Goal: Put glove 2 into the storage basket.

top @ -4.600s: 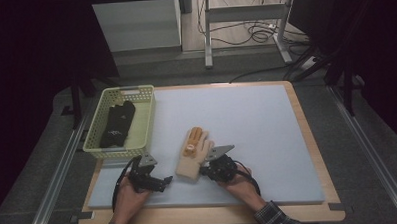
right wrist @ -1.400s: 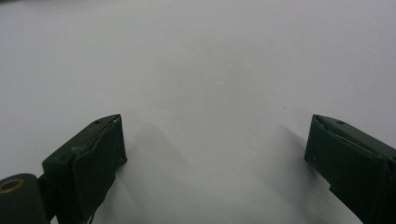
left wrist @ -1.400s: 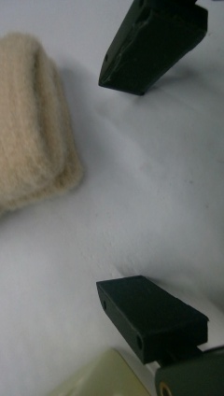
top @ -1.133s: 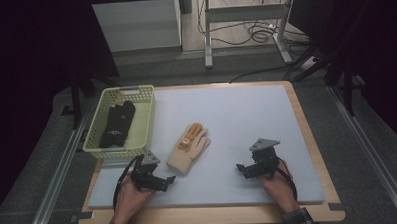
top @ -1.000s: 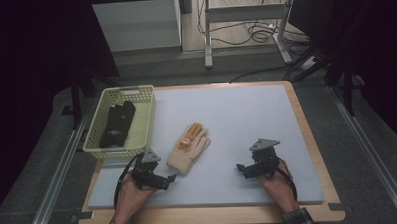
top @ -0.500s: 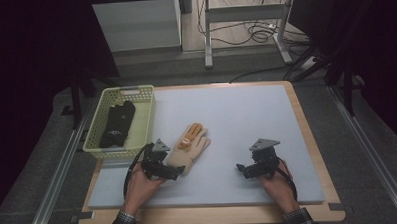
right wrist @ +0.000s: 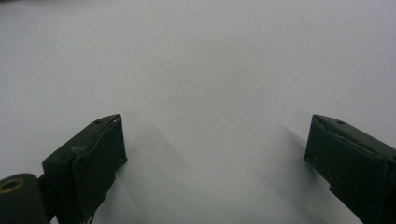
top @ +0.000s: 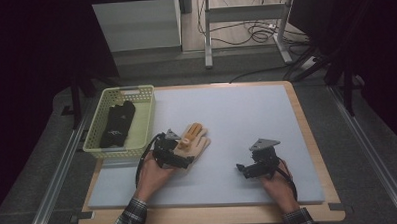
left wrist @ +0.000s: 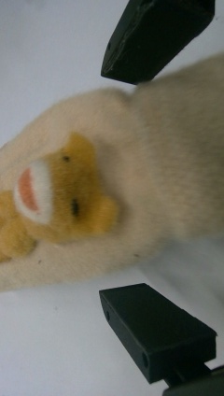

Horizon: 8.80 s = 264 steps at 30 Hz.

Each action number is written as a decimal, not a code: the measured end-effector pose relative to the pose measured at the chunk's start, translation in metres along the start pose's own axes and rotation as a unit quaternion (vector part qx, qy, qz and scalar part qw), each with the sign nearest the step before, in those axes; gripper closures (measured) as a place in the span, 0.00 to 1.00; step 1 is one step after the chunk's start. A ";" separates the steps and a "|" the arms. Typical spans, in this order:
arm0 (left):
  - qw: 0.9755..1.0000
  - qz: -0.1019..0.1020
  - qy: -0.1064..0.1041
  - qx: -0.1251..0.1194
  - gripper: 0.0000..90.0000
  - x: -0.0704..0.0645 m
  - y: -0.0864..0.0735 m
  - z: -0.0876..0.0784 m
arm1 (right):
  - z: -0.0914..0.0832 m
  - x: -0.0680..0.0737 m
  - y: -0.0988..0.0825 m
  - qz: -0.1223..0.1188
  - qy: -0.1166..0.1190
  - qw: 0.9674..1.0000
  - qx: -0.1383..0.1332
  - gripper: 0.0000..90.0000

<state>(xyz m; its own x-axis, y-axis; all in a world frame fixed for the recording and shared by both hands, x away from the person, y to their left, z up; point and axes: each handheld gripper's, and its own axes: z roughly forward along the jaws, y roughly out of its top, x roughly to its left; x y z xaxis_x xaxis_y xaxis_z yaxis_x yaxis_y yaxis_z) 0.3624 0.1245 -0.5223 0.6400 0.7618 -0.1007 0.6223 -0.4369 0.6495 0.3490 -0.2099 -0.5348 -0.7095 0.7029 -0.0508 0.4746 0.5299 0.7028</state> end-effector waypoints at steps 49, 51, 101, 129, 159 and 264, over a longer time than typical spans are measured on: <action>0.999 0.002 0.021 0.033 0.63 0.000 0.041 -0.010 | 0.000 0.000 0.000 0.000 0.000 1.000 0.000 0.05; 0.999 0.000 0.023 0.030 0.63 0.001 0.045 -0.015 | 0.000 0.000 0.000 0.001 0.000 1.000 0.001 0.05; 0.971 -0.152 0.183 -0.001 0.61 0.161 0.032 -0.116 | 0.000 0.000 0.000 -0.001 0.000 1.000 -0.002 0.05; 0.970 -0.148 0.151 0.118 0.51 0.180 0.030 -0.029 | 0.000 0.000 0.000 -0.002 0.000 1.000 -0.003 0.05; 0.980 -0.125 0.101 0.119 0.19 0.177 0.020 -0.048 | 0.000 0.000 0.000 -0.002 -0.001 1.000 -0.003 0.05; 0.994 0.061 -0.008 -0.096 0.02 0.007 -0.012 -0.075 | 0.000 0.000 0.000 -0.002 -0.002 1.000 -0.001 0.05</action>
<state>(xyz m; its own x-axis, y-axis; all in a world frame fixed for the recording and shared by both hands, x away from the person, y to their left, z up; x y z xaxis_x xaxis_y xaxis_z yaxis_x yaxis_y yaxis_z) 0.3258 0.1713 -0.4739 0.7131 0.7007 -0.0236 0.4436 -0.4249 0.7891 0.3489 -0.2096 -0.5347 -0.7096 0.7024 -0.0557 0.4708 0.5315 0.7042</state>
